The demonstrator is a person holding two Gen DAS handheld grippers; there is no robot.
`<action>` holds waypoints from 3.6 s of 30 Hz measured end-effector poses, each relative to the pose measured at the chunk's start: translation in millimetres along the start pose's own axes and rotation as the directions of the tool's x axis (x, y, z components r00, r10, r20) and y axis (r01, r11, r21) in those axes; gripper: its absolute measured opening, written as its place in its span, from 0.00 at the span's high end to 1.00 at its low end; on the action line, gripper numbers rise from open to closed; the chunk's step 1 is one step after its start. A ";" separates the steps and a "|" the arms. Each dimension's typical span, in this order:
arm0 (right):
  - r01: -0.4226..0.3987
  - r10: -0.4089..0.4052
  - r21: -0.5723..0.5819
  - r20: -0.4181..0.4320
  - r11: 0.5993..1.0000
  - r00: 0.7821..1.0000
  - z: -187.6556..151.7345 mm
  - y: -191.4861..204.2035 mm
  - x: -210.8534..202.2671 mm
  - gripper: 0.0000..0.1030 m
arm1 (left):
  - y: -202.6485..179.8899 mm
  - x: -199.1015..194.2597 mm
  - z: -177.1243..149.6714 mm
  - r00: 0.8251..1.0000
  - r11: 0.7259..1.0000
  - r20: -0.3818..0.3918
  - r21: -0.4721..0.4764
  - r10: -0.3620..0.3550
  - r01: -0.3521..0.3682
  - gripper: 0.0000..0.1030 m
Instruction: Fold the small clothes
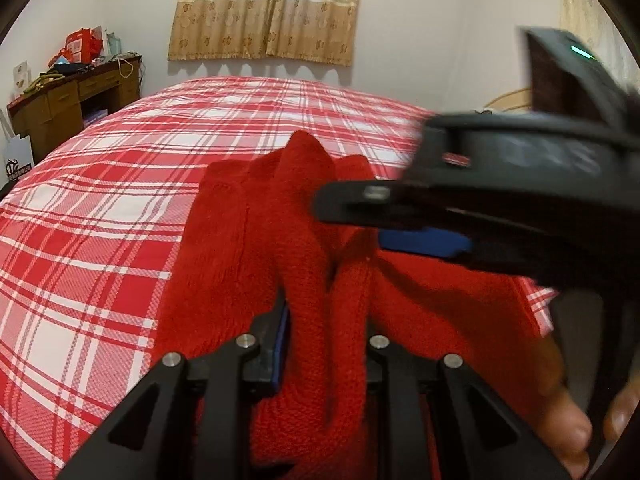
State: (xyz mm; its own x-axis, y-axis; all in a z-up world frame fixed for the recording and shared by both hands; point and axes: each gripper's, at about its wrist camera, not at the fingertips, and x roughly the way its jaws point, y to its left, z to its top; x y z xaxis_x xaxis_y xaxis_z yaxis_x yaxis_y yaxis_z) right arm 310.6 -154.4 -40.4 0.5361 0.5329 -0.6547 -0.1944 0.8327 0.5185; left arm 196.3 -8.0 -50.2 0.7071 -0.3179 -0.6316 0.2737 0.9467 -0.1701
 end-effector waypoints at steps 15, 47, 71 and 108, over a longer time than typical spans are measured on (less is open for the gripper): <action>0.048 -0.065 -0.128 -0.131 0.991 0.989 10.6 4.8 33.2 0.56 | -22.5 -1.2 -4.2 1.000 0.998 0.003 0.070 -0.003 0.003 0.68; 0.096 -0.096 -0.055 0.003 0.994 0.995 16.0 -68.2 -70.0 0.80 | -92.3 6.8 33.1 0.992 0.990 -0.085 0.097 -0.091 0.099 0.79; 0.101 -0.101 0.078 -0.002 0.992 0.995 3.3 -150.9 -73.7 0.80 | -127.2 30.6 25.2 0.985 0.976 -0.129 0.170 -0.113 0.134 0.74; 0.215 -0.216 -0.067 -0.001 0.974 0.976 -146.3 -42.6 -122.0 0.95 | -9.4 -52.1 -54.6 0.995 0.978 -0.088 0.208 0.052 -0.033 0.31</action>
State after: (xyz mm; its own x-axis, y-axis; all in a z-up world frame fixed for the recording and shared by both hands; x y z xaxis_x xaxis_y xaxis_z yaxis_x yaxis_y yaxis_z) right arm 133.3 -232.8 -63.1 0.5648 0.3408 -0.7516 -0.1293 0.9360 0.3273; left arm 121.3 2.5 -57.0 0.6605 -0.2626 -0.7034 0.3800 0.9249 0.0114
